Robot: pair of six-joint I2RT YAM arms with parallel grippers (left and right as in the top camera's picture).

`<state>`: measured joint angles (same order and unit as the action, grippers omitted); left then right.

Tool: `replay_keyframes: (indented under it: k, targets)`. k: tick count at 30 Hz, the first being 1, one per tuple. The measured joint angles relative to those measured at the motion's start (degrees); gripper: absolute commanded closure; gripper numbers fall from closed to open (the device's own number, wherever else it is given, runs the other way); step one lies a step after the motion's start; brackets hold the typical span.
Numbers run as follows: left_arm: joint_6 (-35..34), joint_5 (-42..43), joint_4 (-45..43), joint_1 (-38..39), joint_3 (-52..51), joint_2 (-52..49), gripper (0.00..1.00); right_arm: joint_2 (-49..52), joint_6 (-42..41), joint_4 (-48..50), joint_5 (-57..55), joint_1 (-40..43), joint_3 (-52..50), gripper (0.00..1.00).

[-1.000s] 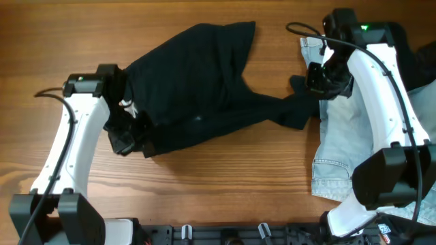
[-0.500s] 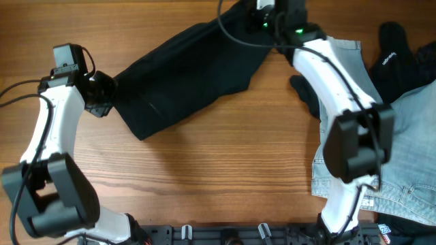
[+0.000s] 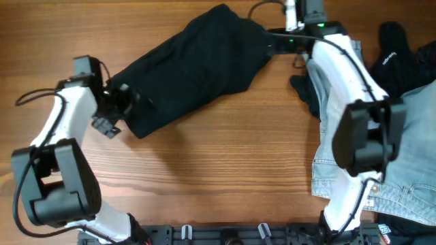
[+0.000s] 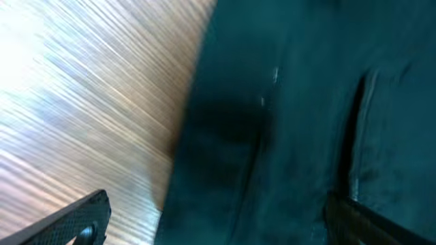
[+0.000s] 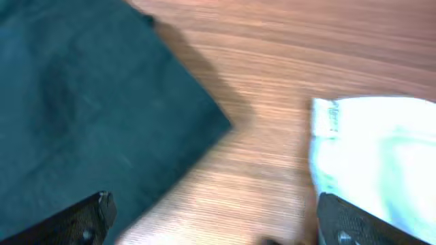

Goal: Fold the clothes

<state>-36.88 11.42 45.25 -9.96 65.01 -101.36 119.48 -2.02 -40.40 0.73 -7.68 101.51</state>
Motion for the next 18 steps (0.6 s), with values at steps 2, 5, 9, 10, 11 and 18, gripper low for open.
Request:
replay_keyframes:
  k: [2,5,9,10,11,18]
  targets:
    - [0.57,0.46,-5.75,2.08,-3.32,-1.31,0.18,-3.96,0.02,-3.28,-1.01,0.81,0.00,0.00]
    - [0.02,1.62,-11.39,3.61,-3.61,-3.89,0.96,-8.22,0.20,-6.27,-1.18,0.76,0.02,0.29]
    - [0.42,3.32,-10.93,3.37,-3.32,-5.55,0.96,-8.57,0.59,-9.44,7.04,0.76,0.00,0.96]
    - [1.27,4.09,-7.34,2.23,-3.02,-5.49,0.96,-8.57,0.44,-10.43,11.61,0.44,0.00,0.96]
    - [2.67,4.52,-2.51,0.96,-2.25,-5.29,0.96,-8.57,0.44,-11.04,14.62,-0.15,0.00,0.96]
    - [12.37,3.43,24.57,-10.05,11.06,8.13,0.96,-8.72,0.79,-0.37,26.32,-22.18,-14.03,0.96]
